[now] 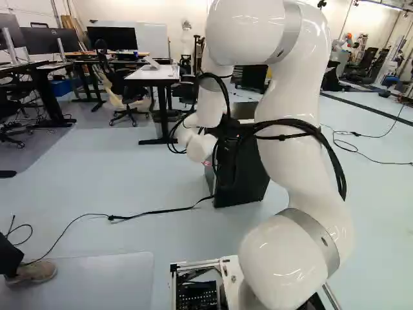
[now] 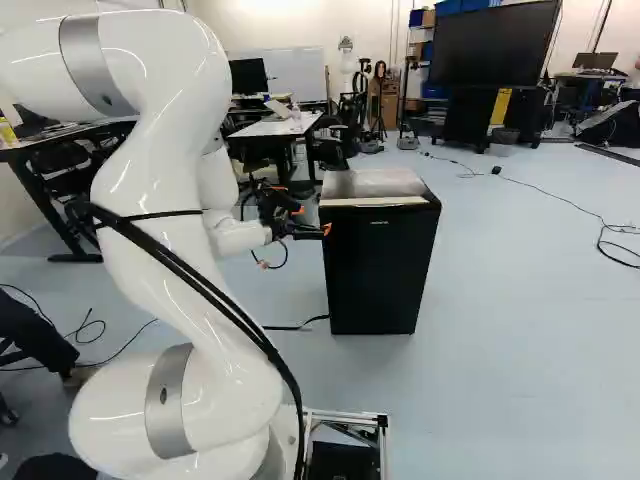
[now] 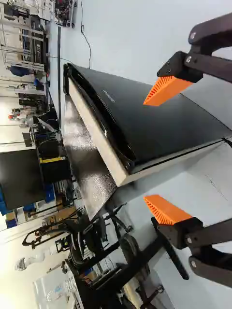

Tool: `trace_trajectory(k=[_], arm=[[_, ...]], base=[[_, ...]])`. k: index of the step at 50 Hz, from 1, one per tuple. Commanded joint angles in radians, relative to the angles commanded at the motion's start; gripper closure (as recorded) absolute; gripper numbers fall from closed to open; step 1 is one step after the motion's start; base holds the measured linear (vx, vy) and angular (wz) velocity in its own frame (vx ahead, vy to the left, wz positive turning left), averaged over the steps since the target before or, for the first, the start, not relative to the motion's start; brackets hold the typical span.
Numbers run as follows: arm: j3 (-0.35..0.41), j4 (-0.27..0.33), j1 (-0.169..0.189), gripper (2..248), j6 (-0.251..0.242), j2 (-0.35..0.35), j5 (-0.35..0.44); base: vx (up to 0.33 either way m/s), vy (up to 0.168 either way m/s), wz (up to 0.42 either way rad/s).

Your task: Open the fridge door

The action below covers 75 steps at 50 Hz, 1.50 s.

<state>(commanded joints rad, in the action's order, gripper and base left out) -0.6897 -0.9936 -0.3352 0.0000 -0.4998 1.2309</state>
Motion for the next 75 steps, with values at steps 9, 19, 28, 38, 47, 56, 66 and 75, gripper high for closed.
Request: trace_trajectory(k=[9, 19, 28, 38, 47, 56, 66, 75], arm=[[-0.018, -0.035, -0.009, 3, 0.0, -0.013, 0.011], [-0.044, -0.045, -0.016, 3, 0.0, -0.051, 0.013], [-0.07, -0.046, -0.019, 3, 0.0, -0.09, 0.014], [-0.098, -0.048, -0.018, 3, 0.0, -0.129, 0.014], [-0.108, -0.055, -0.017, 3, 0.0, -0.139, 0.014], [-0.11, -0.063, -0.017, 3, 0.0, -0.141, 0.014], [-0.111, -0.072, -0.015, 3, 0.0, -0.141, 0.014], [-0.112, -0.079, -0.013, 3, 0.0, -0.142, 0.014]], base=[[0.0, 0.0, 0.0], [0.0, 0.0, 0.0], [0.0, 0.0, 0.0], [0.0, 0.0, 0.0], [0.0, 0.0, 0.0], [0.0, 0.0, 0.0], [0.0, 0.0, 0.0], [0.0, 0.0, 0.0]])
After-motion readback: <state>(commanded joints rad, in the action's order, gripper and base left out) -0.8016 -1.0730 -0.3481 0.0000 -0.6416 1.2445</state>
